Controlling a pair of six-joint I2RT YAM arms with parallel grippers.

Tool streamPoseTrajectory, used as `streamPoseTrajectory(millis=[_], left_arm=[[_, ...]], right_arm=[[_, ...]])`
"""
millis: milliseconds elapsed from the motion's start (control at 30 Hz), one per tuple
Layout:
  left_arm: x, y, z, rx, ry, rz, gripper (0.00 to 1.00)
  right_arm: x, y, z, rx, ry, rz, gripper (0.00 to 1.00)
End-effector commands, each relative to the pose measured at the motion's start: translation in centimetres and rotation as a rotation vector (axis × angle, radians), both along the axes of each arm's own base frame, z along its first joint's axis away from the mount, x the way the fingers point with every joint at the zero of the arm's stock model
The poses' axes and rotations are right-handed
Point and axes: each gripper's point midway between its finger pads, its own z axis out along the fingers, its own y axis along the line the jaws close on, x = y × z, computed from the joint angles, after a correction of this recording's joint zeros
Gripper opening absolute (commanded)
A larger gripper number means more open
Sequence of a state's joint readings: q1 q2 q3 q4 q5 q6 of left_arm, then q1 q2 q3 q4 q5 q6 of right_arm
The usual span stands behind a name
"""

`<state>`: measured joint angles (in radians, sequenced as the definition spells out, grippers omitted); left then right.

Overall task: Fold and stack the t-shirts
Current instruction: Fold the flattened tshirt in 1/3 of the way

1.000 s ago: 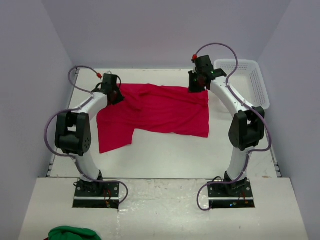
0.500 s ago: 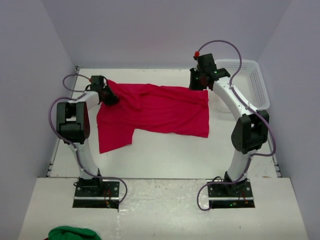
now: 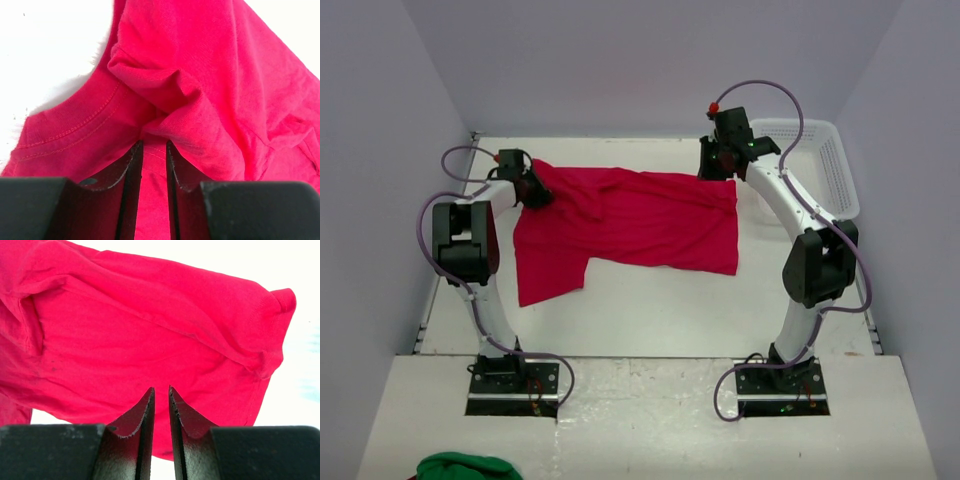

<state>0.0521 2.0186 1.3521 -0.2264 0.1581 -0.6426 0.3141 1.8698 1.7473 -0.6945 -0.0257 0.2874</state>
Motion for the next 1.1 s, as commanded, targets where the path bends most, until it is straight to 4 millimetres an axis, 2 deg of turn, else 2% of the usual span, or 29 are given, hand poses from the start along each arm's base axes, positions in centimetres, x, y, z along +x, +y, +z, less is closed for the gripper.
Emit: streamPoseTrajectory(millis=[0,267,433,633,833,1067], left_arm=[[0.7,0.7,1.0,0.035,-0.023,-0.002,0.26],[-0.4,1.2,0.4,0.058,0.008,0.019,0.27],[-0.2,1.0,0.4,0.050,0.001,0.017,0.28],[0.0,0.2,-1.1,0.007,0.014,0.006,0.26],[0.0,-0.2,-1.7,-0.014,0.020,0.000,0.25],[0.3,-0.4,-1.4,-0.023,0.010,-0.005,0.24]], right_arm=[[0.1,0.4,1.3,0.018,-0.036,0.014,0.19],[0.3,0.7,1.3,0.030,-0.035,0.019,0.19],[0.2,0.8,1.3,0.035,-0.035,0.023,0.19],[0.2,0.6,1.3,0.027,-0.037,0.018,0.19],[0.3,0.7,1.2,0.030,-0.033,0.020,0.19],[0.3,0.9,0.8,0.032,-0.024,0.023,0.19]])
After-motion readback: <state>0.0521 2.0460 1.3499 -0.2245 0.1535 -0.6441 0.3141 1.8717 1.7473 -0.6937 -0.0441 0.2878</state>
